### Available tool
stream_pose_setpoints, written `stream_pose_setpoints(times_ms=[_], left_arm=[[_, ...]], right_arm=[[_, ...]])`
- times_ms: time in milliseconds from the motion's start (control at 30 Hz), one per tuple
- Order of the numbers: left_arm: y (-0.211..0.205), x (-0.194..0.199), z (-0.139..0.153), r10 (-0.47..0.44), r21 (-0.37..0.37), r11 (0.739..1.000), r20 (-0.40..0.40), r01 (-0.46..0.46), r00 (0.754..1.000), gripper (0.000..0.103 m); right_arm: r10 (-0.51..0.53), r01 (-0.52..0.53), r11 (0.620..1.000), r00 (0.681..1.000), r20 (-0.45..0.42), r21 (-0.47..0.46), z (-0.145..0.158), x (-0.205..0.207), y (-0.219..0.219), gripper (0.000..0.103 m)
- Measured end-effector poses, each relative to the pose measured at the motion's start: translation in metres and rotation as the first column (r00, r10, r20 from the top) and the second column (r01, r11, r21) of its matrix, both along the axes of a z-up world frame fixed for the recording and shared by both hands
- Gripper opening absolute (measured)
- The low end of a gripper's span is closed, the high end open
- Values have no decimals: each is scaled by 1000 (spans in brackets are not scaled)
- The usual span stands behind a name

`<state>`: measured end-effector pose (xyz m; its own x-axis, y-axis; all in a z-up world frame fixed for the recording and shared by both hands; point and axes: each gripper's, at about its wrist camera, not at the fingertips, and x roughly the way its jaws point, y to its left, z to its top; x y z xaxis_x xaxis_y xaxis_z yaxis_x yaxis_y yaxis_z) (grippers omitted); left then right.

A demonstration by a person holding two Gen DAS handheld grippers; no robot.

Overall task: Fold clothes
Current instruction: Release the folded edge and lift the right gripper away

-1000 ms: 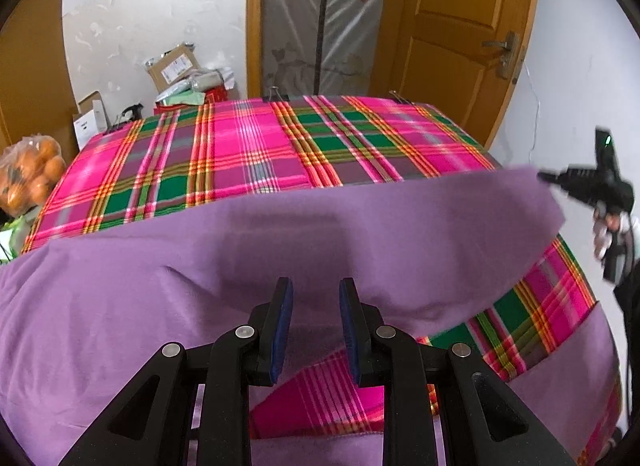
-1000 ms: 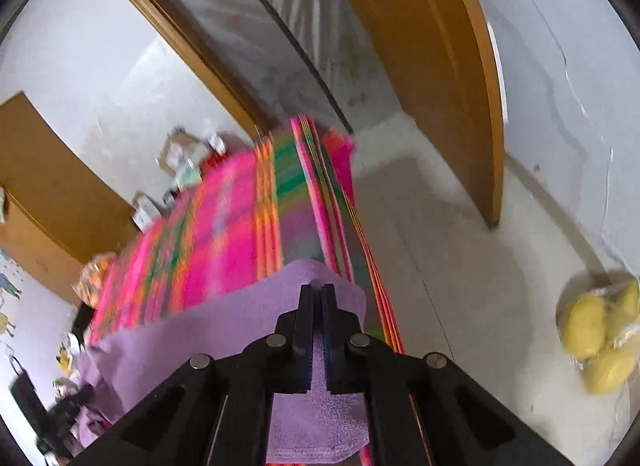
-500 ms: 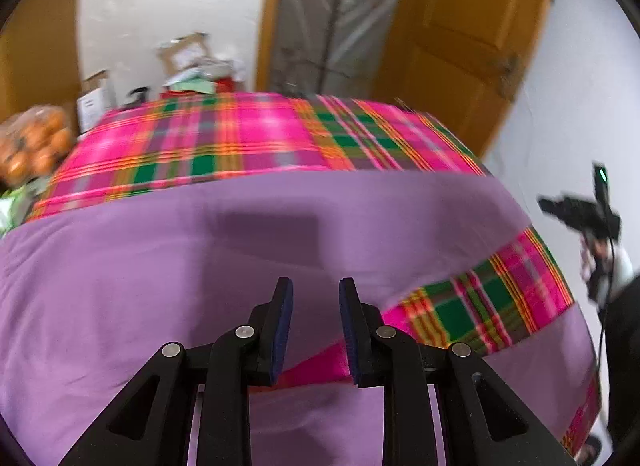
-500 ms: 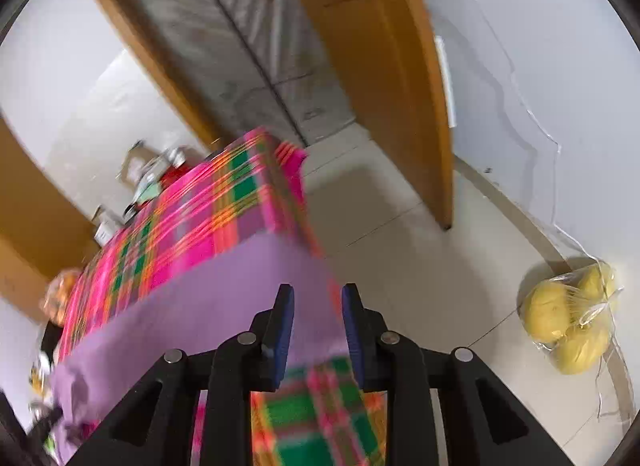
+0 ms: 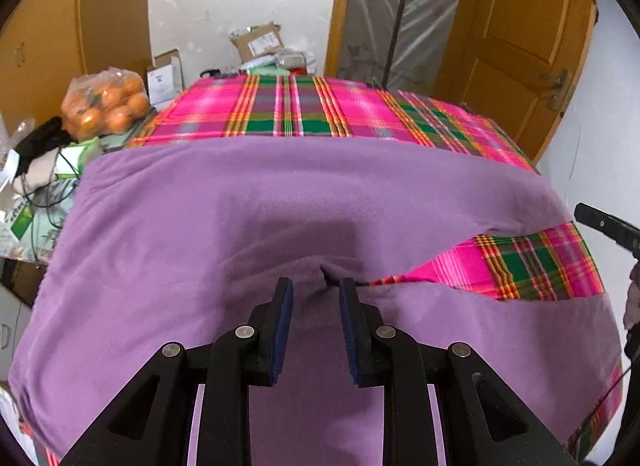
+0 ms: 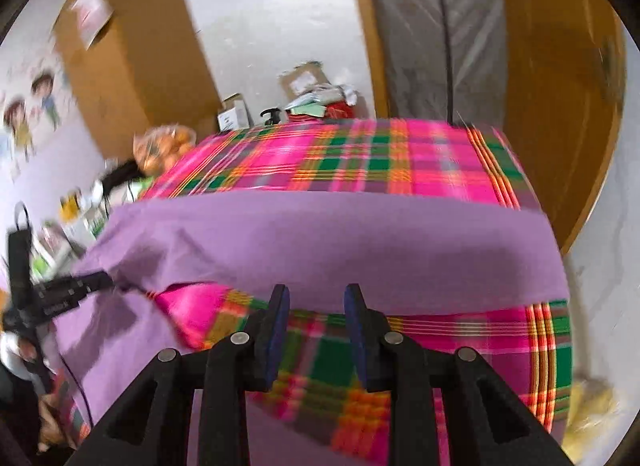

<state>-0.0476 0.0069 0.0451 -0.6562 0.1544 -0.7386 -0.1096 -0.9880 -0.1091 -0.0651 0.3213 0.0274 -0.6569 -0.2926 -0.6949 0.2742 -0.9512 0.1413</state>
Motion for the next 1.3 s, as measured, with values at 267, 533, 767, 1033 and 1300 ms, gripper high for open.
stream_pose_setpoints(times_ms=[267,533,767,1033,1300], left_arm=[[1,27,16,-2,-16,1000,-59,1,998,25],[-1,40,23,-5,-36,999,-81,2,997,25],[-1,52,31,-14,-61,998,-119,7,993,25],[-2,57,31,-15,-69,998,-118,7,993,25],[2,55,33,-9,-93,996,-121,-3,993,25]], right_arm=[[34,-24,988,997,-66,154,25,47,-84,29],[36,-16,976,995,-91,218,31,65,-111,29],[46,-19,965,994,-101,260,32,72,-122,29],[50,1,940,989,-141,341,34,80,-136,29],[66,-8,931,987,-148,366,33,81,-143,29]])
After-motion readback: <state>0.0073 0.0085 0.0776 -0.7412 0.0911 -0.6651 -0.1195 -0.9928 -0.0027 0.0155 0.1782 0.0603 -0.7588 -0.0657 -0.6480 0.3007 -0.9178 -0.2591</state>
